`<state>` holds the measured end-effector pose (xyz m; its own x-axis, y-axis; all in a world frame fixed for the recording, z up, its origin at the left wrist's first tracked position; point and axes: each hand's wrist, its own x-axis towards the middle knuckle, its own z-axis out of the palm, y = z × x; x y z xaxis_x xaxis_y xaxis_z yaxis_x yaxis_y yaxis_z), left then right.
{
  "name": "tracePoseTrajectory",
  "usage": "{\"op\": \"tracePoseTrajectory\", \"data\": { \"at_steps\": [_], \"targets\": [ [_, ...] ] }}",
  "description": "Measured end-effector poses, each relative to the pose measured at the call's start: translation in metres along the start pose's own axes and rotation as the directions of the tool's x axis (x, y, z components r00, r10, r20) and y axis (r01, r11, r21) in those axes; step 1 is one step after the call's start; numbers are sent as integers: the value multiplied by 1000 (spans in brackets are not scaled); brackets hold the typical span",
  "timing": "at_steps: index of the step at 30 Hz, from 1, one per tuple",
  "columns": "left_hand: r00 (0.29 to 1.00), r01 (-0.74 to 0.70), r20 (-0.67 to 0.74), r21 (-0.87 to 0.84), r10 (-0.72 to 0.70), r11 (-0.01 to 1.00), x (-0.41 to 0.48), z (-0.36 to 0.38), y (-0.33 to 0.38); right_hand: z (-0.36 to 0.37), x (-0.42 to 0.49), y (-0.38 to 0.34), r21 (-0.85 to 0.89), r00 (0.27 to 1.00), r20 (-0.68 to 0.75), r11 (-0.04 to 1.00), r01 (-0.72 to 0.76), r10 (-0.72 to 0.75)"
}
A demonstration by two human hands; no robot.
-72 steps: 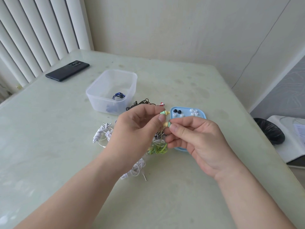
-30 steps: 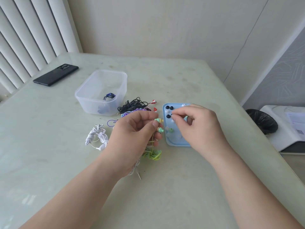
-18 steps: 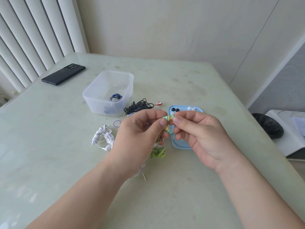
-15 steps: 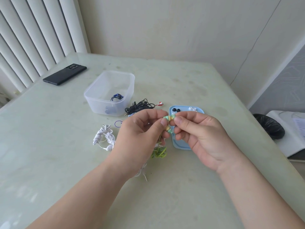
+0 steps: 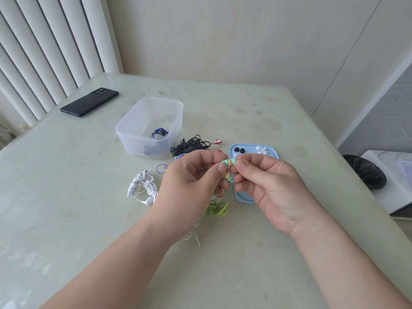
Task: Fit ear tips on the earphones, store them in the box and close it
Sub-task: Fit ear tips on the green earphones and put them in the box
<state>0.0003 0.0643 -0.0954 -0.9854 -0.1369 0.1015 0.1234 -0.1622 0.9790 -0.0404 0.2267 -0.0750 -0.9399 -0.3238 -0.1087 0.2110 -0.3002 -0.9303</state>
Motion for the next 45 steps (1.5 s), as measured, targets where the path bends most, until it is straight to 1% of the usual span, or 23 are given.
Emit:
{"op": "tracePoseTrajectory", "data": {
  "at_steps": [8,14,18,26,34,41,45],
  "targets": [
    [1000,-20,-10,7,21,1000,0,1,1,1,0,3,-37,999,1,999,34,-34],
    [999,-26,-30,-30,25,999,-1,3,1,6,-2,10,-39,997,13,997,74,-73],
    [998,-41,-57,-29,40,999,-2,4,0,11,-2,17,-56,992,-30,991,121,-123],
    [998,-32,-52,-29,30,999,-2,4,0,13,-3,16,15,990,-52,991,130,-129],
    [997,-36,-68,-20,35,999,-2,3,0,10,-5,13,-160,957,-116,956,247,-267],
    [997,-36,-70,-19,34,999,-1,2,1,10,-7,13,-207,963,-84,950,236,-257],
    [998,-29,-65,-20,27,999,-1,2,0,10,-7,13,-181,968,-73,958,224,-240]
  ]
}}
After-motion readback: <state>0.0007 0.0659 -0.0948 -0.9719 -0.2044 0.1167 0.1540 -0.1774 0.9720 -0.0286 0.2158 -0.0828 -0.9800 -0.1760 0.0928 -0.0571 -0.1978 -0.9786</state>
